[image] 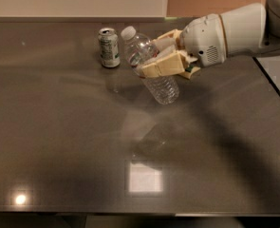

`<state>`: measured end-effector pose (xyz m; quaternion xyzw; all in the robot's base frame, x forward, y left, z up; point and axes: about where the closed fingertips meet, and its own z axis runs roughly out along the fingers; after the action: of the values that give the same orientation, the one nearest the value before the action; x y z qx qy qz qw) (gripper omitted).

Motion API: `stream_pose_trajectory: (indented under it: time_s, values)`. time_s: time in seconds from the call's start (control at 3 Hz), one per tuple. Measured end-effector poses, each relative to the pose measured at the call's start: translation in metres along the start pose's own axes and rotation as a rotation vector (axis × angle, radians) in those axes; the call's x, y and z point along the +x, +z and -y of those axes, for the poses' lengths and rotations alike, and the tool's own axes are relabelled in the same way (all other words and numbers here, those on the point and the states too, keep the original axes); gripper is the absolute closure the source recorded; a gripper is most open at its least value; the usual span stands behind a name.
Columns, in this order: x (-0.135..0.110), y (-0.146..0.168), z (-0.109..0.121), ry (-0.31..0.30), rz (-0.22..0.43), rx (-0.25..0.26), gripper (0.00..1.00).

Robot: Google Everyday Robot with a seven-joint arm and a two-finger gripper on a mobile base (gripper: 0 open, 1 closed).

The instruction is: Place water bottle upright

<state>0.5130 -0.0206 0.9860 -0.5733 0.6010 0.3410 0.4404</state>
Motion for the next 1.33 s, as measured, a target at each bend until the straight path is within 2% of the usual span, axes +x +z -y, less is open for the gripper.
stream_pose_trajectory:
  time_s: [0.33, 0.67, 1.33]
  values:
    - [-0.002, -0.011, 0.002, 0.035, 0.135, 0.029, 1.00]
    - [0.004, -0.016, 0.002, 0.077, 0.225, 0.055, 1.00]
    - [0.027, -0.016, -0.003, 0.093, 0.370, 0.116, 1.00]
